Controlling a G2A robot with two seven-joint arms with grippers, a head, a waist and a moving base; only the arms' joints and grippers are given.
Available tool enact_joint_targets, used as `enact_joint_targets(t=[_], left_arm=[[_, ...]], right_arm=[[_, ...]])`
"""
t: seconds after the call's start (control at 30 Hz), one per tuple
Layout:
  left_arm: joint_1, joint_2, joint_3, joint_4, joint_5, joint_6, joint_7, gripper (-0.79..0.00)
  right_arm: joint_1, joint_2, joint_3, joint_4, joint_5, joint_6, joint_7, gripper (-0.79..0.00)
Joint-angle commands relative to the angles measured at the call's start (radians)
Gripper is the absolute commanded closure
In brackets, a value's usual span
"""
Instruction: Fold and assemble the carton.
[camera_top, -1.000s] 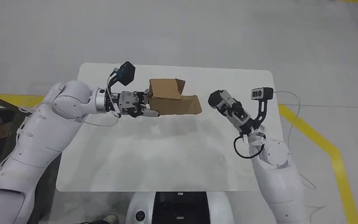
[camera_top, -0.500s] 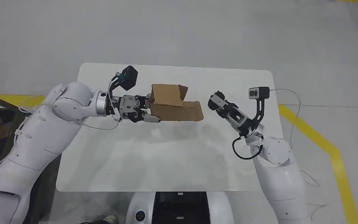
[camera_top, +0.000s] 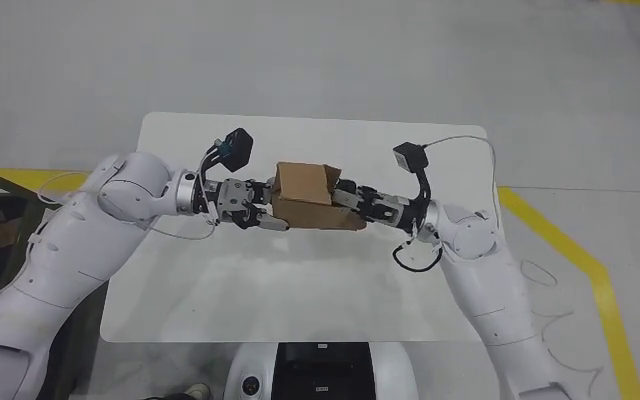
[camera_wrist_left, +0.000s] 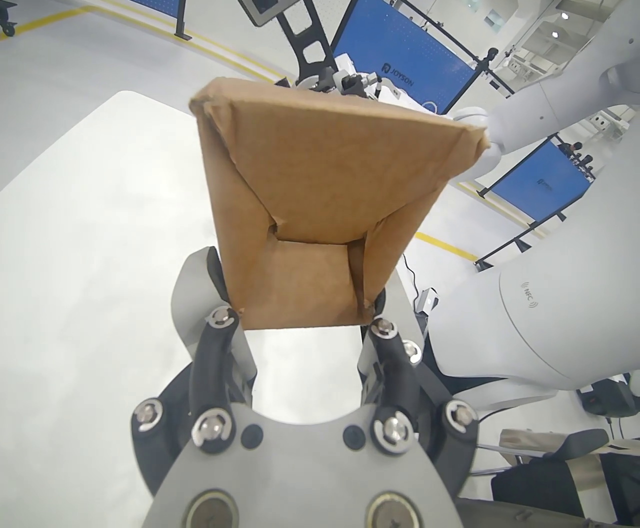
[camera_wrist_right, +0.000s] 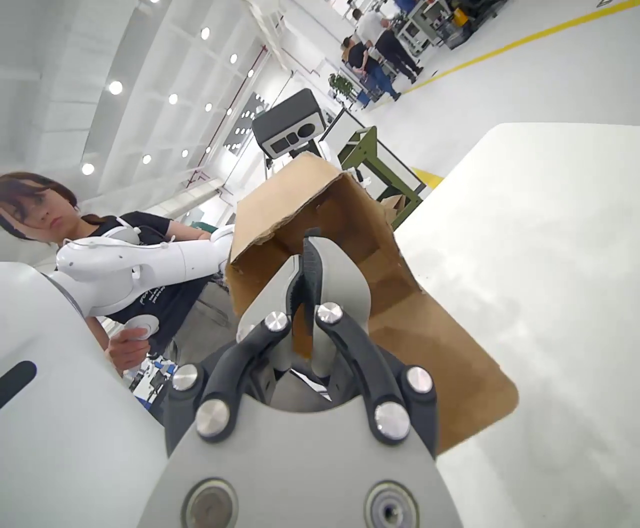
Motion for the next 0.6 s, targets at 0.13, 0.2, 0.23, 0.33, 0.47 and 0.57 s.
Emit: enact_joint_targets(t=[0.13, 0.2, 0.23, 0.33, 0.47, 0.57], left_arm=[[-0.004, 0.012, 0.027, -0.019, -0.012, 0.000, 0.000, -0.348], [-0.008, 0.016, 0.036, -0.027, -0.020, 0.000, 0.000, -0.348], [-0.009, 0.018, 0.042, -0.031, -0.026, 0.001, -0.001, -0.351], [-0.019, 0.024, 0.057, -0.043, -0.032, 0.006, -0.006, -0.369], [-0.033, 0.032, 0.079, -0.053, -0.048, 0.011, -0.011, -0.372], [-0.044, 0.037, 0.095, -0.057, -0.058, 0.014, -0.014, -0.372]], right_arm=[[0.037, 0.001, -0.051, 0.054, 0.058, -0.031, 0.065, 0.000], [0.044, 0.001, -0.070, 0.057, 0.085, -0.031, 0.066, 0.000], [0.047, 0.002, -0.080, 0.056, 0.092, -0.031, 0.067, 0.000], [0.056, 0.007, -0.105, 0.054, 0.111, -0.032, 0.066, 0.000], [0.066, 0.015, -0.139, 0.046, 0.133, -0.035, 0.063, 0.000], [0.073, 0.020, -0.165, 0.039, 0.151, -0.040, 0.058, 0.000]])
